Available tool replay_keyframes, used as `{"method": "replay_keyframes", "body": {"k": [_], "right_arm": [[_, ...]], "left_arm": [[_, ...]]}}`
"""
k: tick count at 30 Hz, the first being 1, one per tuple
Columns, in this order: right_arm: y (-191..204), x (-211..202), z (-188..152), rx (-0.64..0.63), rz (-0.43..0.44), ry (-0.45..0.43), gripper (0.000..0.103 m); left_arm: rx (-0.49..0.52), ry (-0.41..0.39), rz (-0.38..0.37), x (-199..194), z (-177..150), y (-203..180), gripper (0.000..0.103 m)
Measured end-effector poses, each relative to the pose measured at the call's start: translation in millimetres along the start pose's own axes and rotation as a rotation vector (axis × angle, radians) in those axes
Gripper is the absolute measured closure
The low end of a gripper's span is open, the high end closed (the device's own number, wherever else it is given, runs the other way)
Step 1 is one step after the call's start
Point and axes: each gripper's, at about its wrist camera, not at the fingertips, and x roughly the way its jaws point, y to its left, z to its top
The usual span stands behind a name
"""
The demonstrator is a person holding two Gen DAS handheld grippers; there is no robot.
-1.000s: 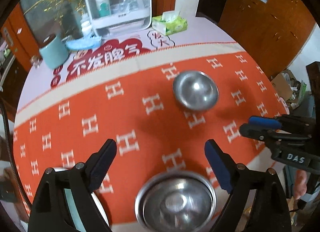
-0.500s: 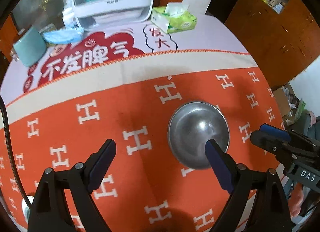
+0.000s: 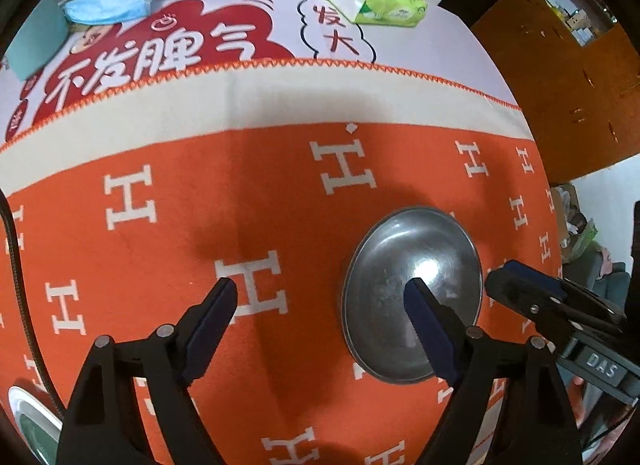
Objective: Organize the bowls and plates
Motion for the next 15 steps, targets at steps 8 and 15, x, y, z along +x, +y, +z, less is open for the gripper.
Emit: {"method": "replay_keyframes", "body": {"k": [8, 15], "right_arm": [[0, 20, -2, -0.003, 0.028, 0.078, 0.096], [6, 17, -8, -0.022, 0.015, 0.071, 0.097]], "left_arm": [[0.036, 0.094, -0.033, 18, -3, -4, 0.087], [0.068, 0.102, -0.004, 17, -10, -14, 0.096]]}}
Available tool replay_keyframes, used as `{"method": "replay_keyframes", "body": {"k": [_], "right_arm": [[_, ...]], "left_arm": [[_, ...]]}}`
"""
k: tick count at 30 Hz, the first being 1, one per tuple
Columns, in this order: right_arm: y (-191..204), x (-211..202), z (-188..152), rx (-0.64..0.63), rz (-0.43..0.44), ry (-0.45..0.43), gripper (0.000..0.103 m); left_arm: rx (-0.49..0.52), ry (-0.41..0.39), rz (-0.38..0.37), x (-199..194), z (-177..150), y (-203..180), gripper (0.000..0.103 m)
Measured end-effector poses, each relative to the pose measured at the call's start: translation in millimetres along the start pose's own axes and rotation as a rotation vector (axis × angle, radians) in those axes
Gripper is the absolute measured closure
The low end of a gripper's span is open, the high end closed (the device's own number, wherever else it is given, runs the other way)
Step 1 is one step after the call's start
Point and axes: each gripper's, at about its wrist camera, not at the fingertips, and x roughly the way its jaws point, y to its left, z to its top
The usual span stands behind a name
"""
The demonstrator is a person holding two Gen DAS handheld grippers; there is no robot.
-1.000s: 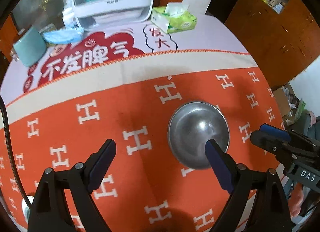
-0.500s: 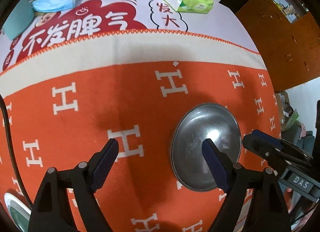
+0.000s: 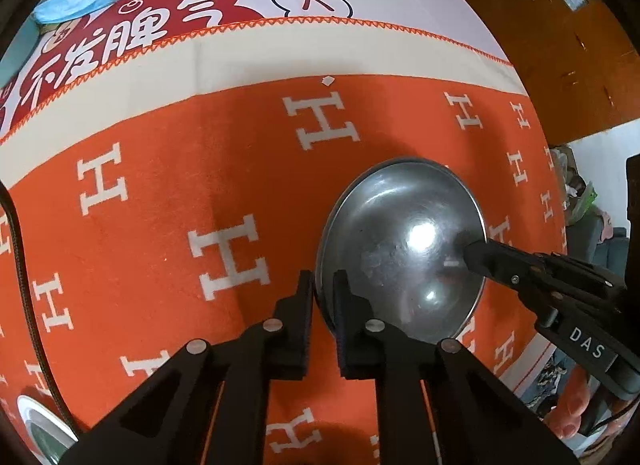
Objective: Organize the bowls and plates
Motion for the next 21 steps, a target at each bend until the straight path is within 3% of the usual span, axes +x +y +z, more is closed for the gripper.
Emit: {"method": "replay_keyframes", "body": {"k": [8, 21], "right_arm": [[9, -27, -6, -0.010, 0.035, -0.042, 0.097], [56, -81, -29, -0.081, 0.069, -0.133, 0.097]], "left_arm": [[0.014, -0.051, 0.001, -34, -9, -3, 0.096], [0.016, -0.152, 0.032, -112, -49, 2, 0.096]]}}
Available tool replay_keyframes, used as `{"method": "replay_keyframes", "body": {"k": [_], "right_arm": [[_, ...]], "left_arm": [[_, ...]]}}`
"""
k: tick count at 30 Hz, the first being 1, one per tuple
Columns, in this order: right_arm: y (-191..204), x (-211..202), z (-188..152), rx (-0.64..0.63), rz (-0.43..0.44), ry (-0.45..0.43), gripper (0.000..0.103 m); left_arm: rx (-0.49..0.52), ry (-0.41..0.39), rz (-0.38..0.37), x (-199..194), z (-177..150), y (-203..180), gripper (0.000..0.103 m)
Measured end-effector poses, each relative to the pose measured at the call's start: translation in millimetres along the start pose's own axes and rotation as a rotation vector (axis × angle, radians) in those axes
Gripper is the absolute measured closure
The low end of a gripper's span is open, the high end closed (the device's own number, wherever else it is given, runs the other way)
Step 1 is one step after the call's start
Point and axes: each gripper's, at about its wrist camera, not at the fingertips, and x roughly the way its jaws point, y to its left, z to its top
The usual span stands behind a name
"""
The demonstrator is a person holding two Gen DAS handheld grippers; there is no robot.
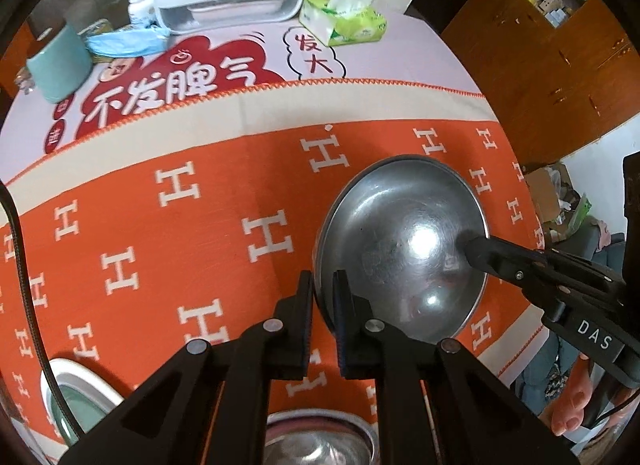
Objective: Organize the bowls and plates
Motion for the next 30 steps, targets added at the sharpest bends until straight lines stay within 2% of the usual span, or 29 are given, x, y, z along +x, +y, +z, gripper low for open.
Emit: {"method": "replay_keyframes", "body": {"k": [8, 16, 23, 30], "right_arm": [[35, -22, -26, -0.066, 0.019, -0.011, 0.096], [64, -26, -68, -0.115, 0.044, 0.025, 0.096], [81, -5, -115, -0.154, 0.036, 0.116, 0.096], [84, 15, -147, -0.174, 0.001, 0.194, 0.096]], "left_arm": [[-0.002, -0.030, 0.011, -37, -36, 12, 0.095], [-0.008, -0.020, -0.009, -60, -97, 29, 0.094], [-0.024, 0.033, 0.013, -52, -154, 39, 0.093], [-0.029, 0.089, 0.028, -32, -191, 40, 0.093]]}}
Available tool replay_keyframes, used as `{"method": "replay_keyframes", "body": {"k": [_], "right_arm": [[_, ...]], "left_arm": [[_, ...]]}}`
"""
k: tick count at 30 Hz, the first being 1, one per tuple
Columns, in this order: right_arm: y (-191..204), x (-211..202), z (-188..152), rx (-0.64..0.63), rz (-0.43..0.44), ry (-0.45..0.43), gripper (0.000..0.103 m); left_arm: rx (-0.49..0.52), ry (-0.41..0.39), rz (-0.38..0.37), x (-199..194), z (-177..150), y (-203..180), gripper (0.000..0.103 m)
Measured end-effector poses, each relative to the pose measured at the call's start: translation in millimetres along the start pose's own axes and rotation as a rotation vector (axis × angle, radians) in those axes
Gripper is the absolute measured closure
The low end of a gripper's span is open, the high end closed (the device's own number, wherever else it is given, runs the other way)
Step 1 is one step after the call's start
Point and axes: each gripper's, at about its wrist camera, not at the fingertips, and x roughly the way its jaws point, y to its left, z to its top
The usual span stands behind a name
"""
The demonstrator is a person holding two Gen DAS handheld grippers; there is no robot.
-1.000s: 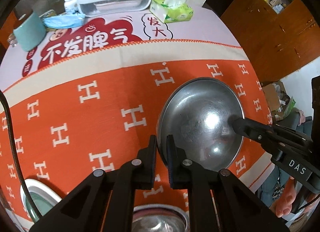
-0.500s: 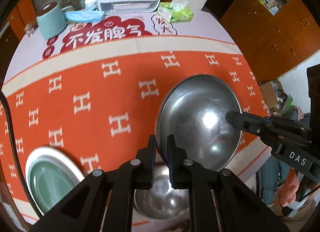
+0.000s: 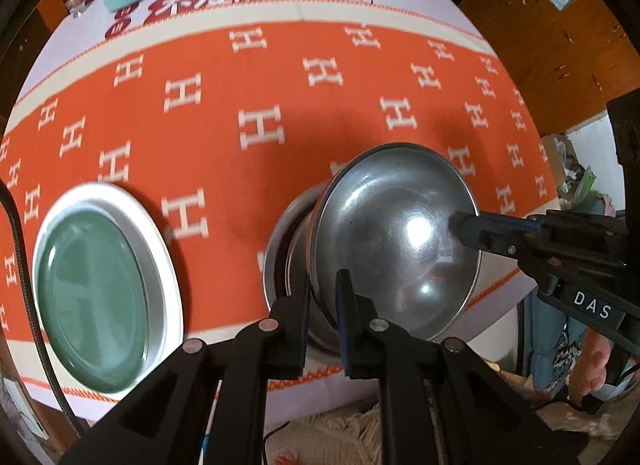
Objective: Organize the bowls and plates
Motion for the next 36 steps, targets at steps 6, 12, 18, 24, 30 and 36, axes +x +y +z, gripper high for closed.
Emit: {"method": "replay_keyframes", "body": {"k": [6, 12, 18, 24, 30, 36], "right_arm": [[-4, 14, -16, 0.022, -0.006, 0.041, 0.097], [-2, 17, -18, 0.013, -0.036, 0.036, 0.097], [-2, 24, -17, 0.003, -0.062, 0.043, 0.097], [-2, 28, -14, -0.006, -0.075, 0.052, 0.097], [1, 31, -12, -0.017, -0.086, 0.064, 0.096], [5, 30, -11, -0.039, -0.112, 0.060, 0.092]], "left_arm": [[0.010, 0.037, 0.013, 14, -11, -4, 0.092], [0.035, 0.045, 0.040, 20, -10, -11, 0.092], [0.048, 0.061, 0.059, 27, -9, -13, 0.092], [0.039, 0.056, 0.062, 27, -9, -12, 0.092], [0.051, 0.054, 0.075, 28, -8, -11, 0.090], [0.072, 0.024, 0.118, 20, -7, -14, 0.067]]}}
